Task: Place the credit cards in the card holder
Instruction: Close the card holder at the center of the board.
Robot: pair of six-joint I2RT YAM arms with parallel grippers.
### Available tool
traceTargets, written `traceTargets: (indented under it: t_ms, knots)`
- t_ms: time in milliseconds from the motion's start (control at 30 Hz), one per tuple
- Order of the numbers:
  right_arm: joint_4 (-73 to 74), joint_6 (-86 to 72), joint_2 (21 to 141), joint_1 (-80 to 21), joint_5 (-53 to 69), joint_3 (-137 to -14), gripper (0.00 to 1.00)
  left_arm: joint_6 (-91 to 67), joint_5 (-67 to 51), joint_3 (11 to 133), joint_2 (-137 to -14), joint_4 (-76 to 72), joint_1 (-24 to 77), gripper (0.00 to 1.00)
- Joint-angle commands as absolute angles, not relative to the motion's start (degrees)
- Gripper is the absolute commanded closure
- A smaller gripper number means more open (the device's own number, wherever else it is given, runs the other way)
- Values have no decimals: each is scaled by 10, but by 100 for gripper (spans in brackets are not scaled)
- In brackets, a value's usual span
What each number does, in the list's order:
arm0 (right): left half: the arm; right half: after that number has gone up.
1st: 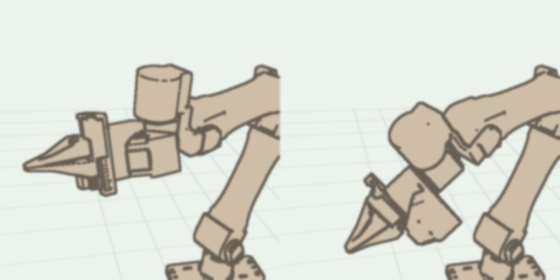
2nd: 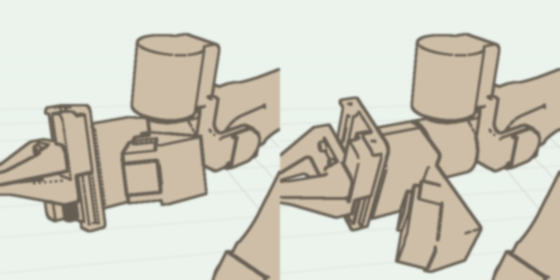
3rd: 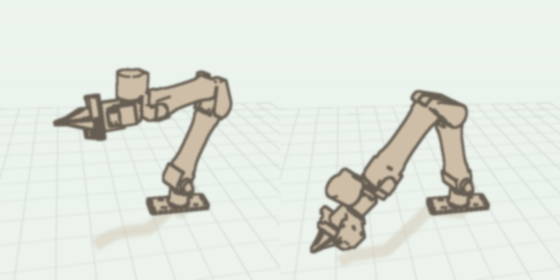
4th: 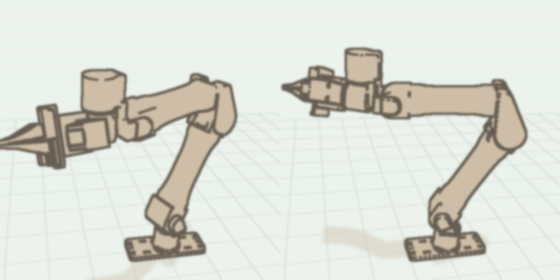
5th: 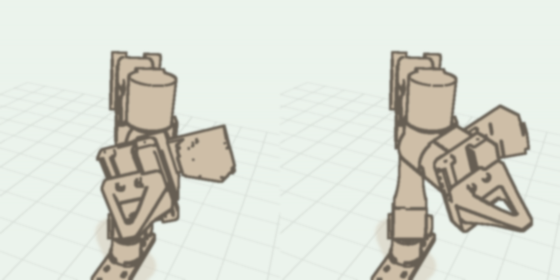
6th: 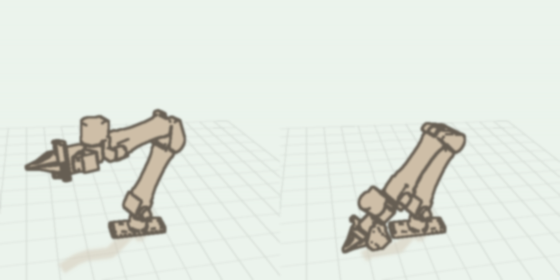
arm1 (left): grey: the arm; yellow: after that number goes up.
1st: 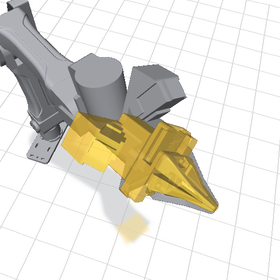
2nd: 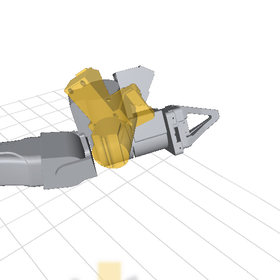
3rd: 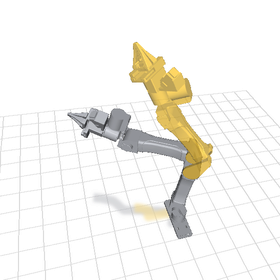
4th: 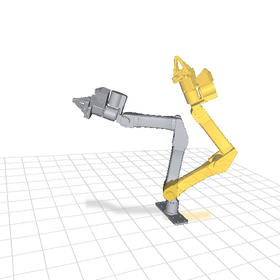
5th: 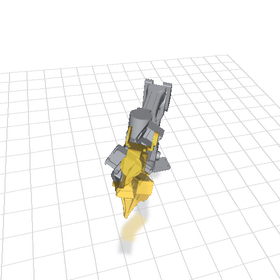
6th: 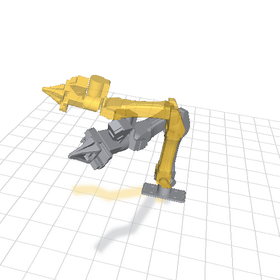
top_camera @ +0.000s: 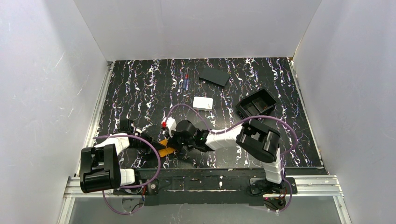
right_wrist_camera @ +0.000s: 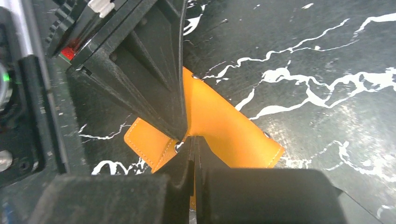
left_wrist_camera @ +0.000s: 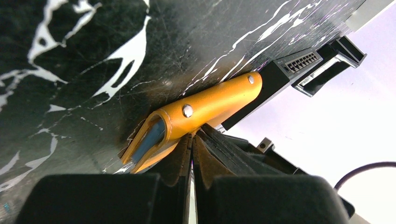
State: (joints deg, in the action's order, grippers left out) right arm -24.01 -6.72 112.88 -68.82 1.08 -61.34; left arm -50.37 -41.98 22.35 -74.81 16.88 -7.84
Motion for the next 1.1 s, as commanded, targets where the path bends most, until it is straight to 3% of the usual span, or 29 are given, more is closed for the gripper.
traceTargets:
  t_ms: [0,200,367,533,567,600,700,833,967,1067]
  knots:
    - [-150,-115,1173,-646,200,-592,99,-493,-416,250,-745,209,-78,100]
    - [-185,-211,1190,-599,332,-601,99,-483,-424,262,-753,221,-95,97]
    - [-236,-288,1200,-582,368,-585,99,-478,-435,273,-760,221,-100,85]
    - [-253,-335,1195,-574,367,-599,98,-472,-430,259,-763,216,-100,86]
    - [-197,-314,1181,-575,347,-629,78,-469,-430,255,-763,214,-100,86]
    - [-117,-271,1148,-575,306,-669,65,-469,-433,255,-759,211,-100,86]
    - [12,-196,1099,-579,269,-732,57,-457,-433,276,-735,235,-100,80]
    - [42,-185,1059,-584,260,-736,51,-441,-420,297,-680,266,-100,67]
    - [-22,-210,1057,-607,279,-690,53,-416,-428,325,-659,308,-99,62]
    - [-90,-262,1075,-607,306,-672,71,-416,-437,321,-660,303,-99,62]
